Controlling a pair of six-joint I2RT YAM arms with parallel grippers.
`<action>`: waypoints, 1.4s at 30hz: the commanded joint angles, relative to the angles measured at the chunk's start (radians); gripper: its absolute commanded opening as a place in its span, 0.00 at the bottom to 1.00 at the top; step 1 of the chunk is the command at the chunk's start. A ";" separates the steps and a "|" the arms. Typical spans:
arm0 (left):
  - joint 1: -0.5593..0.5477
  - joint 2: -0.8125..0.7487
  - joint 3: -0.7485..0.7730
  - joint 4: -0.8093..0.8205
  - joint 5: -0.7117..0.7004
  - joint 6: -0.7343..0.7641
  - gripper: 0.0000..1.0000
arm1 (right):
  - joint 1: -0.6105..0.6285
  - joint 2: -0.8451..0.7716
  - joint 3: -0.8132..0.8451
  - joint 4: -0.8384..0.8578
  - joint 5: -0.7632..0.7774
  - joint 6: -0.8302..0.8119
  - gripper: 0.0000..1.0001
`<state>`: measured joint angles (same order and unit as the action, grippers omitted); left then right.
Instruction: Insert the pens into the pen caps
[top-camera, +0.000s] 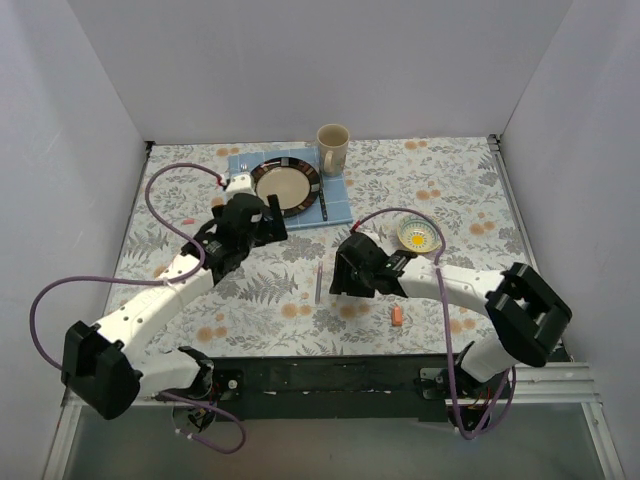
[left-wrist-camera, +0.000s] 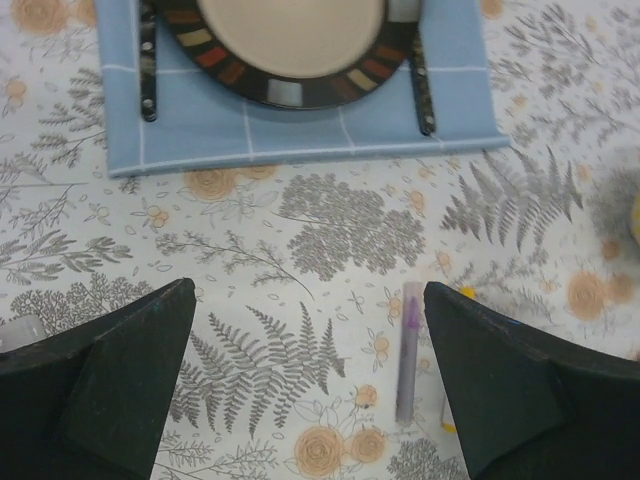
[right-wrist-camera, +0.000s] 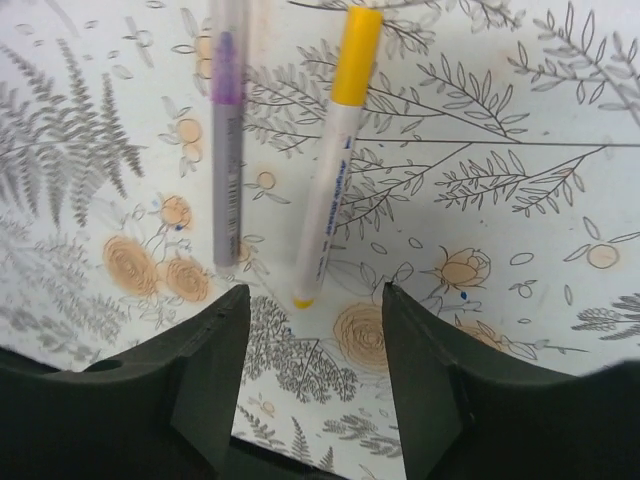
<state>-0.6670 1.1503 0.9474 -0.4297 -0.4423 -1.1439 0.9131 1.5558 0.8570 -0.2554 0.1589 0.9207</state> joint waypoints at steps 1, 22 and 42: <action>0.281 0.043 0.047 -0.024 0.141 -0.155 0.98 | 0.006 -0.144 0.002 0.004 0.012 -0.132 0.64; 0.658 0.529 0.355 0.001 -0.128 0.143 0.91 | 0.006 -0.664 -0.265 0.320 -0.102 -0.391 0.65; 0.800 0.448 0.136 -0.532 0.398 -1.025 0.76 | 0.006 -0.781 -0.296 0.315 -0.055 -0.445 0.64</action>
<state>0.1299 1.5894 1.1172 -0.9722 -0.1722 -1.9511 0.9131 0.7979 0.5552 0.0261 0.0811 0.5129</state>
